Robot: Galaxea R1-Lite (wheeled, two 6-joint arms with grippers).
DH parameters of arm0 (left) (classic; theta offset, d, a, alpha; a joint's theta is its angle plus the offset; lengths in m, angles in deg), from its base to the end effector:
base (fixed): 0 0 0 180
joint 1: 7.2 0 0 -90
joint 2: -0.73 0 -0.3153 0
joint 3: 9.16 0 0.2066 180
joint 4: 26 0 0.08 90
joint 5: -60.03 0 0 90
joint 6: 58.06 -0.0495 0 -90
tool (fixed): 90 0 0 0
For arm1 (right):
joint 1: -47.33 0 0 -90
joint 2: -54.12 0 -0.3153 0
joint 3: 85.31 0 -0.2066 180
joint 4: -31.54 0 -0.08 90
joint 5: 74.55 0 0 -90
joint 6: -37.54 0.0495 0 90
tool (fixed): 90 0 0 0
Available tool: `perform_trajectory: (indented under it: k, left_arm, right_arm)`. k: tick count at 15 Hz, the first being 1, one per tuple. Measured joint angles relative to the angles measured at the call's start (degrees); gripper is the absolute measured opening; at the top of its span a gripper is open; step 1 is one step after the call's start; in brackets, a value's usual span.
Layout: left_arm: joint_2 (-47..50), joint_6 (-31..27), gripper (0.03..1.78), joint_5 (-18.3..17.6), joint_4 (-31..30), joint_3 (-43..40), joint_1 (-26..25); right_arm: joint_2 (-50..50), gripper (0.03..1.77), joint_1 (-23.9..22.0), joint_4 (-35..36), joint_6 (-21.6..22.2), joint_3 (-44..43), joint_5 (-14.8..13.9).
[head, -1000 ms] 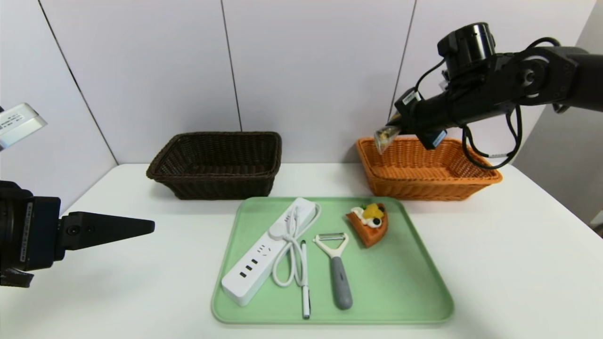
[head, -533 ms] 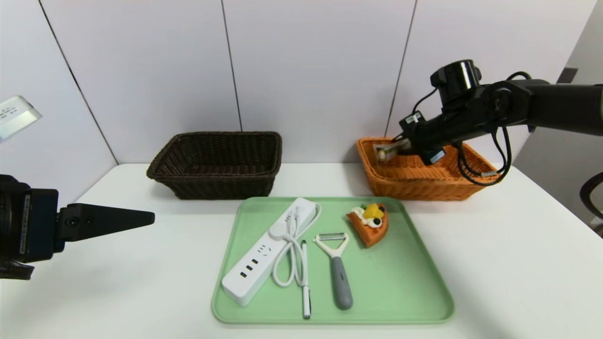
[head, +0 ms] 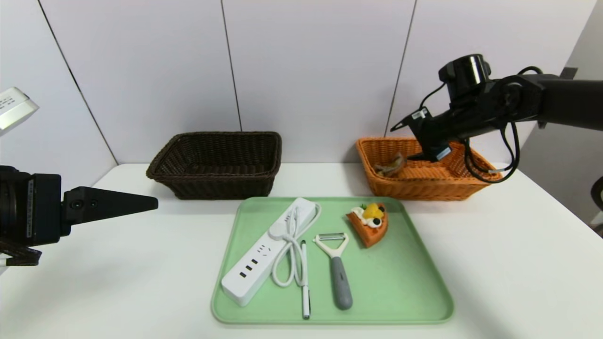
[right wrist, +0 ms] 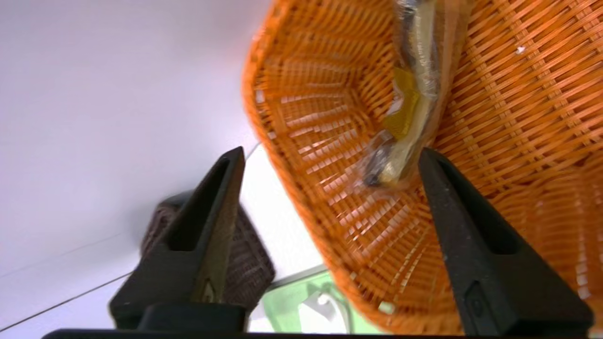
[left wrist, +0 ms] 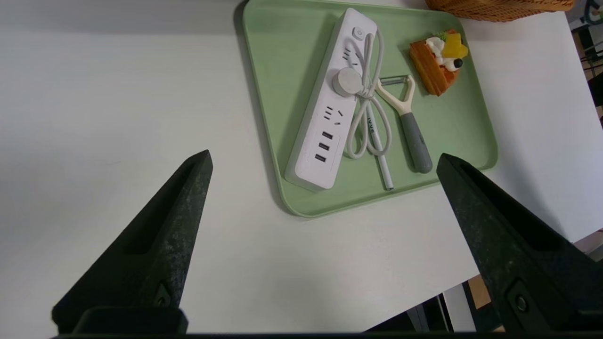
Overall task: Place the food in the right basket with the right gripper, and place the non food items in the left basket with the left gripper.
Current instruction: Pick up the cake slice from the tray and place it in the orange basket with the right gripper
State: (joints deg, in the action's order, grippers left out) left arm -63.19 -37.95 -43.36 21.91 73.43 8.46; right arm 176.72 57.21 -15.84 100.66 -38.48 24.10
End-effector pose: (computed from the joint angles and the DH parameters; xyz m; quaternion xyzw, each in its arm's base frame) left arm 0.1596 -0.0566 0.2867 -0.1586 0.2909 -0.1949 0.9232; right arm 0.4679 0.0890 0.2263 0.4873 0.3490 -0.0351 0.7997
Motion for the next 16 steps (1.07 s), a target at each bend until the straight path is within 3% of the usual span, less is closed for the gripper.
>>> perform_trajectory:
  k: [3,7,12,16]
  left_arm:
    - [0.83,-0.96,1.69,0.38,-1.43,-0.35,0.07]
    - [1.95,-0.83,1.69,-0.06,-2.91,-0.91,0.09]
    - [2.32,-0.6,1.69,-0.09,-2.58,-1.32,0.11]
    - [3.0,-0.57,1.69,-0.15,-2.54,-2.15,0.16]
  right_arm:
    - [-5.38,1.42,3.21,-3.45,-0.56,-0.09,0.11]
    - [-12.18,1.53,11.22,-16.43,-1.49,-0.09,-0.62]
    - [-12.54,1.62,18.69,-35.21,-2.51,0.02,-7.88]
    - [-8.66,1.66,19.3,-37.44,-2.22,0.0,-9.3]
